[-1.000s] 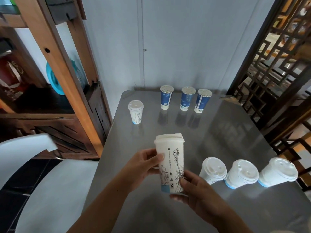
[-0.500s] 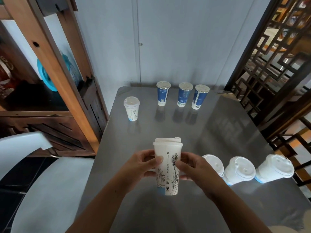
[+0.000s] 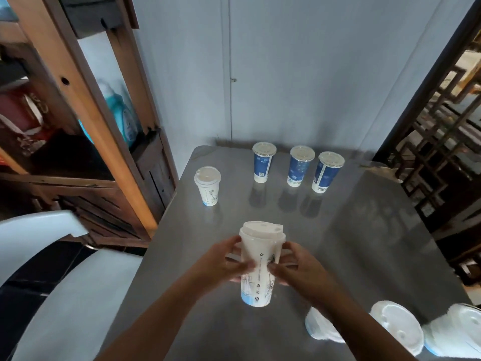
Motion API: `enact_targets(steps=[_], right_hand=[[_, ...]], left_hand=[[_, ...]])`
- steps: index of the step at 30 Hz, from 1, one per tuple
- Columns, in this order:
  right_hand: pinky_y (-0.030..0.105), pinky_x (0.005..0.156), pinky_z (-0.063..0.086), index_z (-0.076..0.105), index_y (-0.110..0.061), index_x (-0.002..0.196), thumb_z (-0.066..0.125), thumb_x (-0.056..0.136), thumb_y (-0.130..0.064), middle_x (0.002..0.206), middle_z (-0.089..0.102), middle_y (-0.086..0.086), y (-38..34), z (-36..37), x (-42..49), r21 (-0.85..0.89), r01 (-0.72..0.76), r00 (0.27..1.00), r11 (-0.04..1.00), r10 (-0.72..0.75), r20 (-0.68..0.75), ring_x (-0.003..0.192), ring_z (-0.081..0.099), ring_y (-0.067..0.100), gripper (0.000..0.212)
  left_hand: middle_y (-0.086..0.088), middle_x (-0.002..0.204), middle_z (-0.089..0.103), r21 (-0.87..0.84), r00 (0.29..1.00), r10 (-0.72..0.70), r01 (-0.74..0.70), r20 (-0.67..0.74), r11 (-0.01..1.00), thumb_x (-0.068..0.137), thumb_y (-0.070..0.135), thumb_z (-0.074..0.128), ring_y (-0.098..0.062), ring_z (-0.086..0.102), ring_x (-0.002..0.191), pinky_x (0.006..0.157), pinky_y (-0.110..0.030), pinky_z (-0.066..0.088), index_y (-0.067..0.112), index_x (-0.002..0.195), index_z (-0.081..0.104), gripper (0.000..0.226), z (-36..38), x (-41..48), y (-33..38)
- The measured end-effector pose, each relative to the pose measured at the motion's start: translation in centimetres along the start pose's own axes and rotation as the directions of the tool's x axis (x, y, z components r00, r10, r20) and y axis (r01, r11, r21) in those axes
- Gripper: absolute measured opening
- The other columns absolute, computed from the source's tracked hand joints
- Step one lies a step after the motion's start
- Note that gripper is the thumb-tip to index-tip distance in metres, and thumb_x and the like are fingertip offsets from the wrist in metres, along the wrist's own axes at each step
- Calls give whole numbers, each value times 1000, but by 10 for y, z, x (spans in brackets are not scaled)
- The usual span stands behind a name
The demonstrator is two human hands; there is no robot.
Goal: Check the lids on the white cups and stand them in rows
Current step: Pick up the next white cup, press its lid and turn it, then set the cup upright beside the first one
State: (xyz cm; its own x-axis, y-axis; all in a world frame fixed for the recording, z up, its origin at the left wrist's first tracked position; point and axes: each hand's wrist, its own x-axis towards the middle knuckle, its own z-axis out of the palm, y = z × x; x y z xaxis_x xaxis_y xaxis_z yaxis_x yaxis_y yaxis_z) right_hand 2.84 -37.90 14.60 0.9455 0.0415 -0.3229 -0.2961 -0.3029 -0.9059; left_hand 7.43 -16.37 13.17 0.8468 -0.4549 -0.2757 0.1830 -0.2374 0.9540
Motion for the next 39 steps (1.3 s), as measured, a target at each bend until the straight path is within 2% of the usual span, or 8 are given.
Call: enact_targets(steps=[5,9,13,17,24,27,32,39], right_hand=[[39,87,58,56,-21,120,79,79,-18,107,71,-3,-7,-11,80,-135,22,999,991,-19,26,94,70,11,47],[40,89,57,51,-38,118,79,72,-31,108,71,-11,10,-16,153,-281,53,999,958,-49,21,91,72,7,55],[45,89,57,50,-32,119,83,68,-30,104,68,-13,39,-20,220,-310,37,994,950,-67,-86,91,70,10,60],[40,87,58,49,-33,121,82,70,-29,101,63,-17,57,-27,268,-321,55,988,945,-99,-121,86,68,1,60],[33,87,58,46,-38,123,78,74,-33,107,65,-20,62,-34,308,-358,148,972,922,-202,-118,93,68,4,58],[34,91,57,44,-37,127,77,77,-34,117,66,-12,63,-29,315,-355,178,963,918,-237,-130,104,69,13,60],[31,95,55,44,-29,134,78,80,-29,125,64,-10,66,-28,318,-324,192,963,926,-241,-119,108,66,11,63],[1,77,46,40,-35,134,77,81,-28,119,55,-30,68,-26,315,-295,162,973,942,-203,-113,97,59,-10,66]], left_hand=[[14,107,72,242,997,70,-64,-19,968,65,48,76,-5,73,90,90,-43,59,44,117,59,55,-31,74,-12],[25,112,68,313,996,93,-92,10,945,72,48,77,-4,73,90,89,-43,60,49,123,51,58,-54,141,-37],[41,106,62,374,989,144,-123,-28,919,75,52,74,7,71,85,81,-21,58,66,115,41,53,-63,200,-54],[36,101,65,435,974,219,-171,-63,884,82,42,76,8,69,89,69,-1,46,44,131,43,59,-66,249,-71],[1,115,73,453,954,276,-197,-115,869,86,32,76,-11,72,101,87,-22,58,25,142,41,66,-75,291,-85],[-1,119,72,458,955,271,-188,-122,869,87,33,75,-14,73,101,88,-31,60,25,146,37,70,-77,295,-87],[9,117,69,491,946,301,-205,-124,847,87,31,75,-11,74,97,84,-21,58,25,147,37,72,-80,298,-87],[5,126,68,534,948,301,-201,-106,821,88,29,75,-16,73,101,89,-30,59,26,148,36,72,-78,296,-85]])
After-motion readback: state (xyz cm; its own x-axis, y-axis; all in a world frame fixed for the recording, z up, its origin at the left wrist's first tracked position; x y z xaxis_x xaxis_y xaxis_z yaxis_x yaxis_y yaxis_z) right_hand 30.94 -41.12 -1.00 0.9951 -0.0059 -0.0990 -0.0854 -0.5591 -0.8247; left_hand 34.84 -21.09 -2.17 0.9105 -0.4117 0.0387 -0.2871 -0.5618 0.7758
